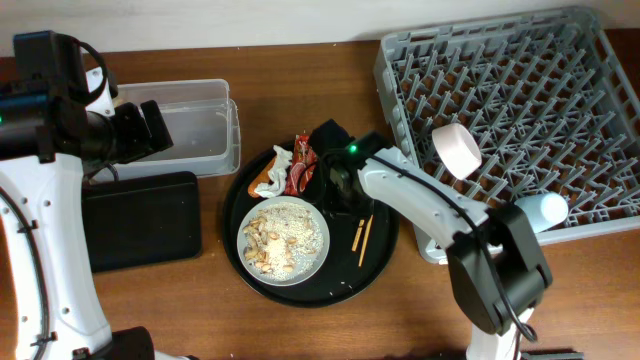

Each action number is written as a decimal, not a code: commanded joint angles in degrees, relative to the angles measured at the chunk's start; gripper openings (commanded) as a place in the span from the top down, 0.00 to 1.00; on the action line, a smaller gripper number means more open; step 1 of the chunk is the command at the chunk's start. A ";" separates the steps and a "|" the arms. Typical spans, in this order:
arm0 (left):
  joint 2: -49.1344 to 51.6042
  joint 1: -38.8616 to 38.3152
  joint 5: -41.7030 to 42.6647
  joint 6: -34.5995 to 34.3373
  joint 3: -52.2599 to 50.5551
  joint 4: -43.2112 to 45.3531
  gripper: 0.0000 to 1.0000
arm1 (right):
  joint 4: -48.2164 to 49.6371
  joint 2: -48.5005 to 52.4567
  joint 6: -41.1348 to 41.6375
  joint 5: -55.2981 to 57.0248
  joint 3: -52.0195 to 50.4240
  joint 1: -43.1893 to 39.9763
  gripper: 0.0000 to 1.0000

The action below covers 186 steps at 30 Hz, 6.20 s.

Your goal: Sort waste into correct bins and load items into the dishwasher rack

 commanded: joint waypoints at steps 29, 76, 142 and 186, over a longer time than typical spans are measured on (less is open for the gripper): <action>0.28 0.15 -0.26 -0.55 0.46 0.09 0.01 | -7.21 -7.74 -36.57 14.51 13.31 -16.35 0.96; 0.28 0.15 -0.26 -0.55 0.46 0.09 0.01 | -0.37 -10.75 -50.58 11.39 10.25 -22.10 0.96; 21.62 -26.27 -2.67 2.43 -29.07 48.85 0.92 | -10.21 -67.58 -27.56 18.80 -15.19 -4.24 0.02; 32.96 -38.56 -14.78 11.45 -26.36 47.45 0.88 | -10.21 -67.58 -27.58 18.80 -15.19 -4.24 0.02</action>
